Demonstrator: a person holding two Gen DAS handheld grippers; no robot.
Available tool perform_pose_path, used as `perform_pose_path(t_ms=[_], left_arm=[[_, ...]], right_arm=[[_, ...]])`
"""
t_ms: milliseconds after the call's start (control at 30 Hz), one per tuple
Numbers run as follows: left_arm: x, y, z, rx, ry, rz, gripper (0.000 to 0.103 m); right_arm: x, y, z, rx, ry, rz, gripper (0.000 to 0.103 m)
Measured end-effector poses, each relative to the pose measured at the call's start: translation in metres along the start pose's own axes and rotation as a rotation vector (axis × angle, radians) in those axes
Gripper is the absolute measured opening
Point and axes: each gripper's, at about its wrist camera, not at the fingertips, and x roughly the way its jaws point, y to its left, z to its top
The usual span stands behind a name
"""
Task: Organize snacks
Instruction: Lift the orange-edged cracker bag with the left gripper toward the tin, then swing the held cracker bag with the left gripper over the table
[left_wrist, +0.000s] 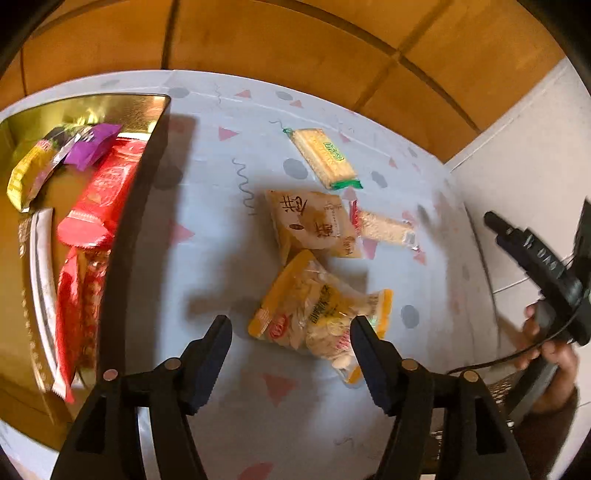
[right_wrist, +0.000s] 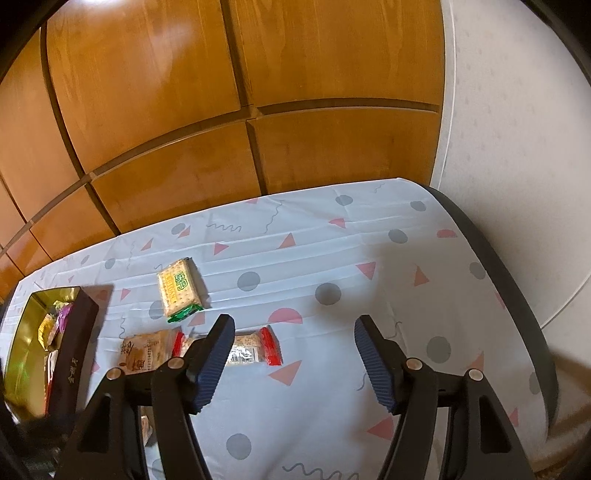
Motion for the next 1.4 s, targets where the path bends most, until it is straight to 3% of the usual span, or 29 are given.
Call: perform_pose_path(t_ms=[67,233,467,533,733,800,900,967,1067,1200,1267,1400], left_arm=[[-0.004,0.000,-0.004,-0.028,0.013,-0.020,0.067],[0.009,0.000,-0.015,-0.253,0.138,-0.159,0.067],[0.034,-0.008,0.003,-0.331,0.153,-0.105,0.074],[0.038,-0.008,0.012,-0.335,0.149,-0.087,0.079],[0.049,-0.016,0.037,-0.270,0.152,0.028,0.080],[0.047,-0.019,0.037,-0.267,0.155,0.006,0.080],[0.034,-0.024,0.037,-0.234,0.126,0.030,0.078],[0.018,-0.016,0.029,-0.283,0.117,-0.018,0.078],[0.006,-0.009,0.015,-0.315,0.110,-0.019,0.078],[0.021,-0.003,0.004,-0.369,0.175,-0.052,0.078],[0.028,-0.004,0.005,-0.390,0.168,-0.065,0.078],[0.041,-0.011,0.021,-0.336,0.152,-0.026,0.079]], right_arm=[[0.000,-0.001,0.000,0.006,0.000,0.005,0.068],[-0.001,0.001,0.000,0.000,-0.002,0.012,0.069],[-0.004,0.000,-0.001,0.010,-0.007,0.026,0.069],[-0.004,-0.001,0.000,0.014,-0.008,0.032,0.070],[-0.004,0.000,0.000,0.016,-0.002,0.048,0.071],[-0.004,-0.001,0.000,0.018,-0.001,0.053,0.072],[-0.003,-0.003,0.000,0.029,0.005,0.061,0.072],[-0.002,-0.003,0.000,0.033,0.013,0.068,0.073],[-0.001,-0.001,0.000,0.026,0.017,0.068,0.073],[-0.003,0.002,-0.002,0.010,0.013,0.069,0.074],[-0.003,0.003,-0.002,0.002,0.013,0.065,0.074],[-0.003,0.001,-0.002,0.011,0.020,0.061,0.075]])
